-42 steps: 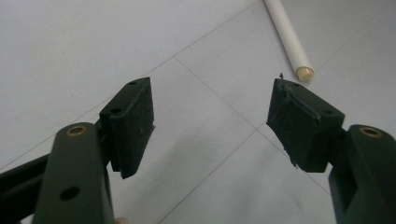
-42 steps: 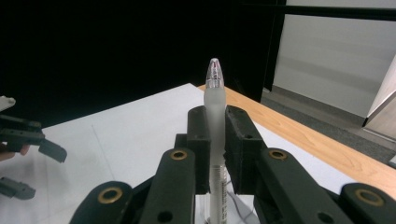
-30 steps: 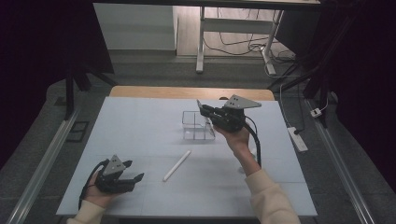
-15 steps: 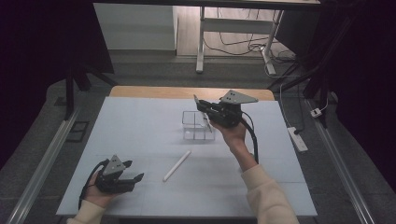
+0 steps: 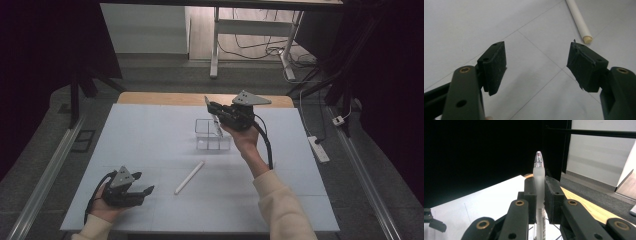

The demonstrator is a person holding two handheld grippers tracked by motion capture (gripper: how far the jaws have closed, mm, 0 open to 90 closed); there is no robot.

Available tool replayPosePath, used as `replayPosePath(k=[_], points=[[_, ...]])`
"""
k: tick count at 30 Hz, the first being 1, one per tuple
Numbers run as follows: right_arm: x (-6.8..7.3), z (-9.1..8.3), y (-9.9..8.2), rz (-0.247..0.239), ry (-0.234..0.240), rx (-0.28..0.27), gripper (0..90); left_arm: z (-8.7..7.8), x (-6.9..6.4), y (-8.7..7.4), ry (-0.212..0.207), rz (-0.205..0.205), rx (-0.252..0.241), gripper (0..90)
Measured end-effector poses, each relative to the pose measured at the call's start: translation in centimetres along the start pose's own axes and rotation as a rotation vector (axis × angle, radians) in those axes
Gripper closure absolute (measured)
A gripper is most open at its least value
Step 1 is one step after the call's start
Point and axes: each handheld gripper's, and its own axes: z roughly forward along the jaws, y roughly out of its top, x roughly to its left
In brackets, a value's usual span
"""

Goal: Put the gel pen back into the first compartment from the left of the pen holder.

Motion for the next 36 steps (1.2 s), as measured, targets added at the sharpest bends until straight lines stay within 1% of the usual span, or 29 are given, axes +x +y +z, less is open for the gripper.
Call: replayPosePath(k=[10, 14, 22, 29, 34, 36], points=[[-0.2, 1.8, -0.2, 0.026, 0.001, -0.006, 79.5, 0.1, 0.1, -0.1, -0.001, -0.002, 0.001, 31.7], [-0.1, 2.3, -0.1, 0.015, 0.001, -0.011, 79.4, 0.1, 0.0, -0.1, 0.002, 0.002, 0.004, 31.7], [-0.1, 3.6, 0.1, 0.012, 0.005, -0.013, 79.4, 0.1, 0.1, -0.1, 0.000, 0.003, 0.007, 31.7], [-0.6, 4.7, -0.4, 0.019, -0.005, -0.013, 79.4, 0.1, 0.1, -0.1, -0.002, 0.003, 0.008, 31.7], [-1.1, 5.4, -0.7, 0.034, -0.009, -0.027, 79.4, 0.2, 0.1, -0.1, -0.005, 0.004, 0.011, 31.7], [-1.2, 5.6, -0.8, 0.031, -0.013, -0.033, 79.4, 0.2, 0.1, -0.1, -0.004, 0.004, 0.011, 31.7]])
